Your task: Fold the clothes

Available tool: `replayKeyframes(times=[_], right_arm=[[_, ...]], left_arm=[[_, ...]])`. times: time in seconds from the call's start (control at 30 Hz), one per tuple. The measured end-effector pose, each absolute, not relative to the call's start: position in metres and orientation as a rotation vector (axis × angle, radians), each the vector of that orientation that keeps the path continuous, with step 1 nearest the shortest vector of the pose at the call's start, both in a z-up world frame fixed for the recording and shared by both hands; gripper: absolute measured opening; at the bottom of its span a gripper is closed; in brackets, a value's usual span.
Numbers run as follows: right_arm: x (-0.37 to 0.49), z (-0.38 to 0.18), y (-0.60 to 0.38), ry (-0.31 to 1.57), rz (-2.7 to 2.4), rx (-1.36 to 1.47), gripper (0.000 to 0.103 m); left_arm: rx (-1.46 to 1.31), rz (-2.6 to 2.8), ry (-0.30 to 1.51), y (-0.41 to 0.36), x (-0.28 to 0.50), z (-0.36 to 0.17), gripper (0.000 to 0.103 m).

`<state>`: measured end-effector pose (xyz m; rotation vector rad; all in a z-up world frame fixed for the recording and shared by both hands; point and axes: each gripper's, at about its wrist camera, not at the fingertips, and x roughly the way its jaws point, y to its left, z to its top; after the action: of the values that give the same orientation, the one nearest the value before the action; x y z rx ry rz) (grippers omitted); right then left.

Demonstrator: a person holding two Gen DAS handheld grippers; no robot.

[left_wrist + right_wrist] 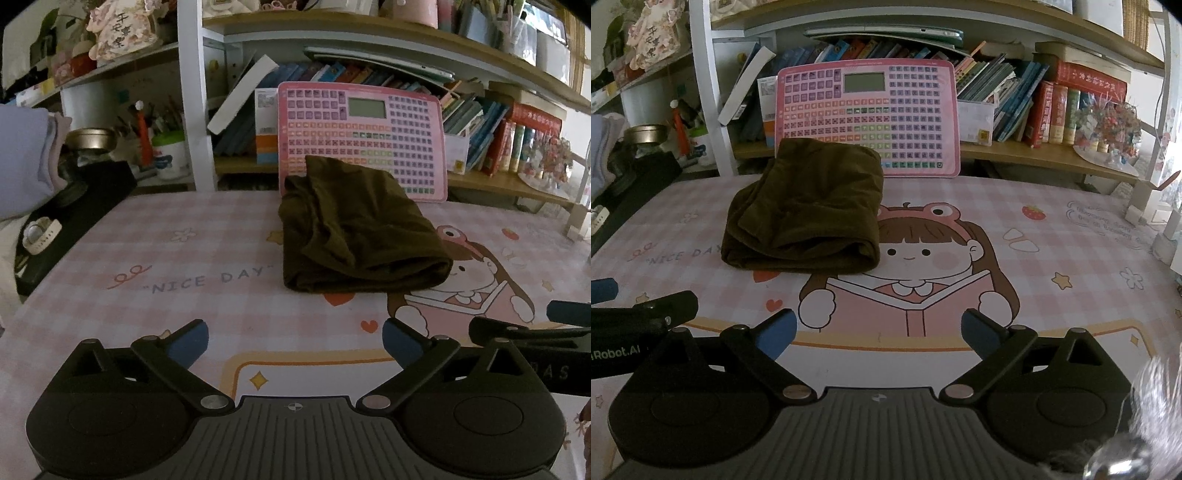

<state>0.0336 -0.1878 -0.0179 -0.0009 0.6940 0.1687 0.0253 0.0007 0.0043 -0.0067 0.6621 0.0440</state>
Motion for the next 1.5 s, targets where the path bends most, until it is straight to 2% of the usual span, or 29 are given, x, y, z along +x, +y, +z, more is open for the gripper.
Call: replayKeyframes(times=[1.5], right_arm=[[0.043, -0.027, -0.19, 0.744, 0.172, 0.004, 0.097]], left_arm=[[0.028, 0.07, 0.714, -0.002, 0.033, -0.007, 0.102]])
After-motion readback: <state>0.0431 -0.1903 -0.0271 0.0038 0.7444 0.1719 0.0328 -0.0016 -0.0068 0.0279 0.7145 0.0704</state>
